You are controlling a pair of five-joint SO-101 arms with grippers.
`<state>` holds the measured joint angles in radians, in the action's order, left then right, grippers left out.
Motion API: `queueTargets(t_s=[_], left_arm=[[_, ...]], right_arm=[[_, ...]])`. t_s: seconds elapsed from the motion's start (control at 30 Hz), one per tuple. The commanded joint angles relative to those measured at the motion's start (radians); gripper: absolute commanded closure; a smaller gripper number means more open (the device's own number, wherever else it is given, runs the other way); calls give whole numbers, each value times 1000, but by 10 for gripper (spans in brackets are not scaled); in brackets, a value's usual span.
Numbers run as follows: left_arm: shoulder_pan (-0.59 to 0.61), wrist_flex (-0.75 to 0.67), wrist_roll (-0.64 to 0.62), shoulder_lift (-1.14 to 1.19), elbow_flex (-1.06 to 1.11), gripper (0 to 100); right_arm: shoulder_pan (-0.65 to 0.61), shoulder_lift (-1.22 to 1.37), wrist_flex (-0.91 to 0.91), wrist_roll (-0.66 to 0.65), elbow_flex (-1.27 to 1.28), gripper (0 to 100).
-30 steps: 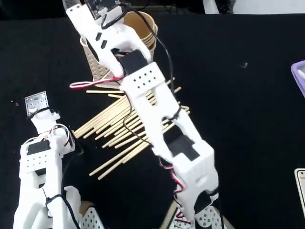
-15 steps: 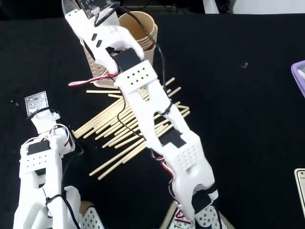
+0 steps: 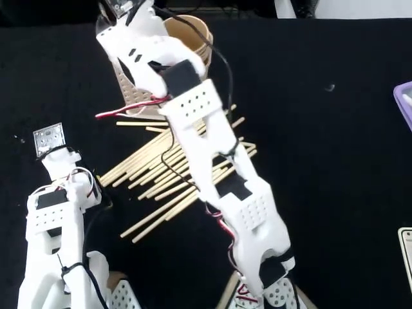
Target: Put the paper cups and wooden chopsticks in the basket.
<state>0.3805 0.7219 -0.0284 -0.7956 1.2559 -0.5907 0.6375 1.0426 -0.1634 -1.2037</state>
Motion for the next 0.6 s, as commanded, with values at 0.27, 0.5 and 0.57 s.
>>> queueTargets(t_s=[0.27, 0.5, 0.57], left_arm=[[2, -15, -6, -25, -5, 830], [7, -15, -5, -25, -5, 830], [2, -15, -6, -25, -5, 830]], right_arm=[[41, -114, 729, 8, -371, 828], [64, -171, 726, 6, 10, 828], [51, -246, 726, 5, 156, 828]])
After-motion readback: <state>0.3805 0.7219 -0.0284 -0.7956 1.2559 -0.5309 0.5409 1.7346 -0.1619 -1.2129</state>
